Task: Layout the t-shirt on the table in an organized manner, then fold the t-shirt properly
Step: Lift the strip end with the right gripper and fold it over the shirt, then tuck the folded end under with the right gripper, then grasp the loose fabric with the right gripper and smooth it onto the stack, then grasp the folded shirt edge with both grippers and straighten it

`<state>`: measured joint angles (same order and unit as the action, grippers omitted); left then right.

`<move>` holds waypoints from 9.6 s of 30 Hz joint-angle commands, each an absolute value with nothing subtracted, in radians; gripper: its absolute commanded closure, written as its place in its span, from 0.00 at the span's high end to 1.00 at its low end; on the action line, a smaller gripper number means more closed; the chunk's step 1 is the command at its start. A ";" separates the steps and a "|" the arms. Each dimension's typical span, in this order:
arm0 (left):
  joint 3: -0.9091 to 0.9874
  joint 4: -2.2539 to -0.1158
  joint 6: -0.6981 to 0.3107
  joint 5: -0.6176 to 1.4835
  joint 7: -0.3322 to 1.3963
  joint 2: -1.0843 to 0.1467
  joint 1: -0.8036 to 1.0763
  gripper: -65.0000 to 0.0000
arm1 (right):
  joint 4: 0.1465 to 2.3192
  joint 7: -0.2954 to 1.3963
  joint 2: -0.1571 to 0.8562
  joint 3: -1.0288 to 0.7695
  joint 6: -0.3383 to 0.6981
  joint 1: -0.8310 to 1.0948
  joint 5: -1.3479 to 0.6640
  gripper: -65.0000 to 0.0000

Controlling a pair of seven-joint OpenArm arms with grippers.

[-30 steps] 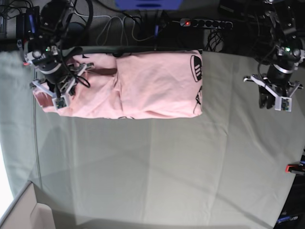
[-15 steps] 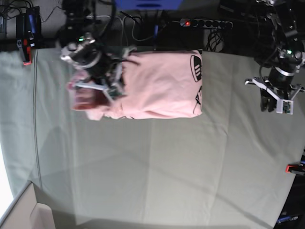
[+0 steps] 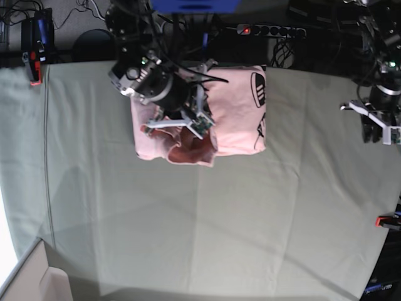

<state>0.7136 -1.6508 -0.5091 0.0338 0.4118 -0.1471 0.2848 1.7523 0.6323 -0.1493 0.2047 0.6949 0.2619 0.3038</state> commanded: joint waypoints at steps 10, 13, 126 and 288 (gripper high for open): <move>0.760 -1.669 -0.504 0.041 0.389 -0.163 0.291 0.17 | 1.629 0.605 -0.157 0.335 0.698 0.156 0.282 0.00; 0.760 -1.669 -0.504 0.041 0.389 -0.163 0.292 0.17 | 1.606 0.605 -0.157 0.338 0.698 0.130 0.278 0.00; 0.760 -1.621 -0.504 0.048 0.387 -0.183 0.260 0.17 | 1.797 0.605 0.030 0.522 0.698 0.242 0.278 0.51; 0.438 -1.590 -0.698 0.389 0.708 -0.154 0.171 1.00 | 1.790 0.605 -0.067 0.186 0.698 0.113 0.283 0.64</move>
